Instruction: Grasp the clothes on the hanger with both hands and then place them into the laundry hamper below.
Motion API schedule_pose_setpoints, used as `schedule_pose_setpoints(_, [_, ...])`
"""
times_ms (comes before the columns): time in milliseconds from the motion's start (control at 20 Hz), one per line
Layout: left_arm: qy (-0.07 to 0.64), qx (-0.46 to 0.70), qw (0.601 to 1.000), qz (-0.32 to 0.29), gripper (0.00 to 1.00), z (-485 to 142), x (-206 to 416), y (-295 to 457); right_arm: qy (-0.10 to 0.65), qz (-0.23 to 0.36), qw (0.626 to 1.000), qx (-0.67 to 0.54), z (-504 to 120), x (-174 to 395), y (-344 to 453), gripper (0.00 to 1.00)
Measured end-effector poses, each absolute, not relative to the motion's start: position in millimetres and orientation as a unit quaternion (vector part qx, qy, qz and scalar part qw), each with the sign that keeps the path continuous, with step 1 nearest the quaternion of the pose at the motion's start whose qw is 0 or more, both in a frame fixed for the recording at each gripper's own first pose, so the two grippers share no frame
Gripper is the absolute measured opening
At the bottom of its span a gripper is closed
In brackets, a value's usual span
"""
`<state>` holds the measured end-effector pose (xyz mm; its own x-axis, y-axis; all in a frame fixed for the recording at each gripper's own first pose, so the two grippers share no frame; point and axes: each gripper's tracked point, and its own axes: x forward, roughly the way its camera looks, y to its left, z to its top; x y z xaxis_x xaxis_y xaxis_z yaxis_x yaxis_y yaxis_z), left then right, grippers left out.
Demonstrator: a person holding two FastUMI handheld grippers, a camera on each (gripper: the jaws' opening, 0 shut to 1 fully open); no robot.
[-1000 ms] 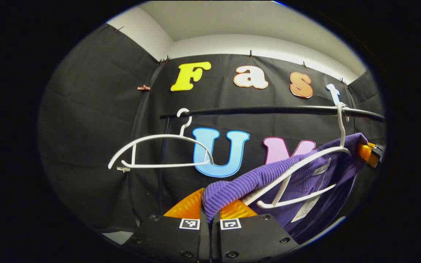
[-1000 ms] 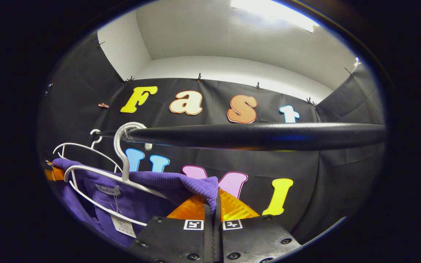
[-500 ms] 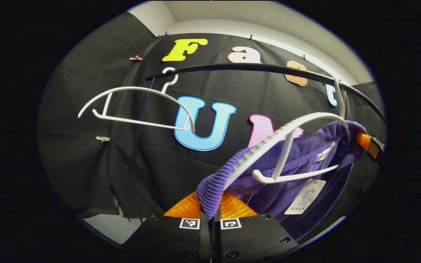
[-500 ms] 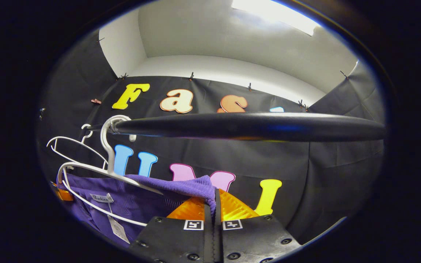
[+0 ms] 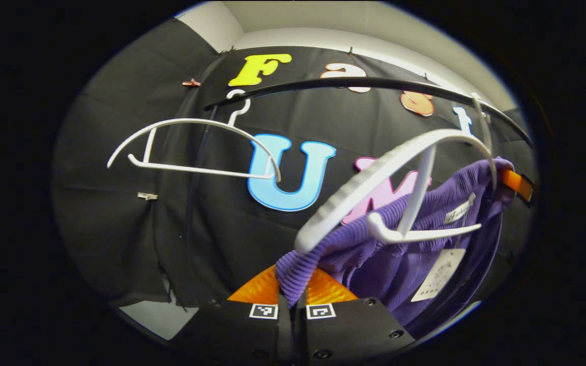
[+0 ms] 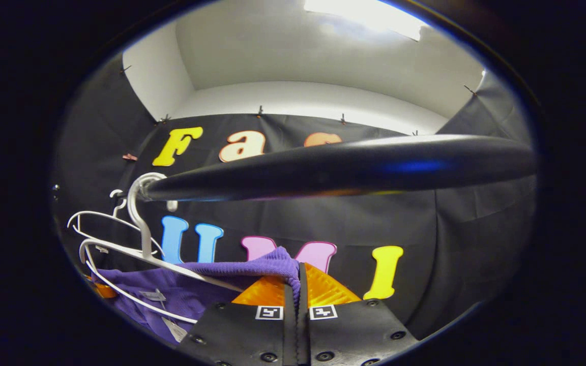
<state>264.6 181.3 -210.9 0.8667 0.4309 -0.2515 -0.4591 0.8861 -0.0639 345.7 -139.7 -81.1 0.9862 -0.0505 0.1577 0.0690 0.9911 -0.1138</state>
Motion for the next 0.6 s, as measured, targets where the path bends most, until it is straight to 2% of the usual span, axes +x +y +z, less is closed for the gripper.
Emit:
schedule_pose_setpoints(200, [0.125, -0.047, 0.964, 0.228, 0.06, -223.3, 257.5, 165.8, -0.07, -0.037, 0.995, -0.067, -92.8, 347.2, -150.6, 0.04])
schedule_pose_setpoints(600, [0.153, -0.072, 0.976, 0.138, 0.06, -241.0, 290.6, 86.9, -0.023, -0.124, 0.985, -0.114, -126.9, 334.5, -222.8, 0.04])
